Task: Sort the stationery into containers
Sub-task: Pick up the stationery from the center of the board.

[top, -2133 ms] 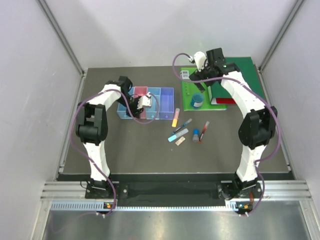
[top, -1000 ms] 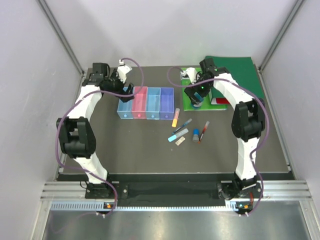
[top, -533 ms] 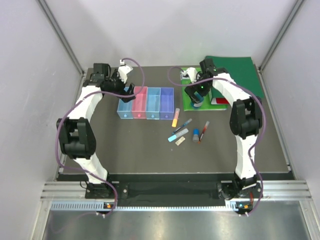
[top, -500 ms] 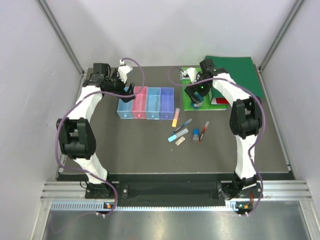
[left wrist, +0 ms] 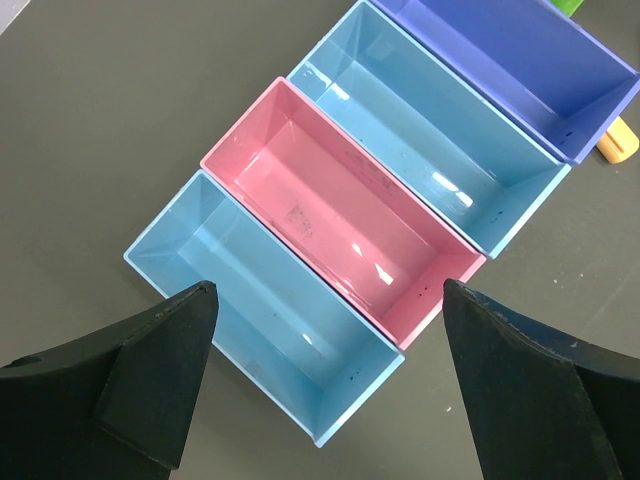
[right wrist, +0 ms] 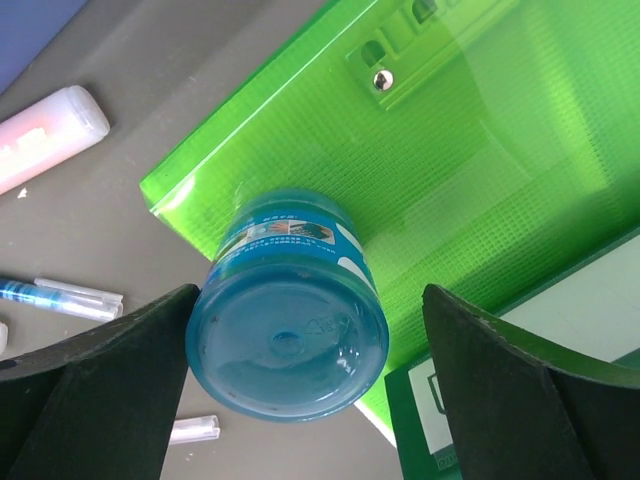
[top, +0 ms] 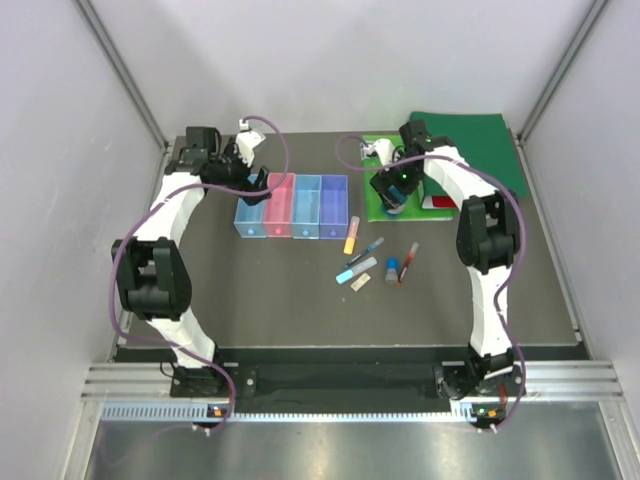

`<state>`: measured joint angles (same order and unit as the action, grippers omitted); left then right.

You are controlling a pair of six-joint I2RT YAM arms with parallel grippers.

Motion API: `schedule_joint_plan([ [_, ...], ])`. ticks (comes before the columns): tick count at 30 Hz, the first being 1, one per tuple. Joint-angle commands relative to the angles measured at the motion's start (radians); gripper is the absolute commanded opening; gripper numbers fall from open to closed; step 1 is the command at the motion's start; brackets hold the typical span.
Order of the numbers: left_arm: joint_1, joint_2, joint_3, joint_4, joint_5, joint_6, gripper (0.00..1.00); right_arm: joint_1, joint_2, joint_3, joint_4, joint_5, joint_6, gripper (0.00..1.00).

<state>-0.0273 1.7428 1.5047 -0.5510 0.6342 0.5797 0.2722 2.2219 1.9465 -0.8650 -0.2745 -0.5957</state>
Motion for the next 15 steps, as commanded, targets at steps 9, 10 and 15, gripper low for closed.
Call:
schedule_joint_plan([
  [9, -0.002, -0.029, -0.003, 0.040, 0.038, 0.011, 0.99, -0.002, 0.022, 0.046, -0.022, -0.029, -0.012, 0.79],
  [10, -0.002, -0.029, -0.004, 0.042, 0.038, 0.011, 0.99, -0.002, 0.022, 0.045, -0.023, -0.029, -0.012, 0.77],
  [15, 0.000, -0.025, 0.000, 0.043, 0.044, 0.006, 0.99, -0.002, 0.024, 0.045, -0.038, -0.034, -0.019, 0.41],
])
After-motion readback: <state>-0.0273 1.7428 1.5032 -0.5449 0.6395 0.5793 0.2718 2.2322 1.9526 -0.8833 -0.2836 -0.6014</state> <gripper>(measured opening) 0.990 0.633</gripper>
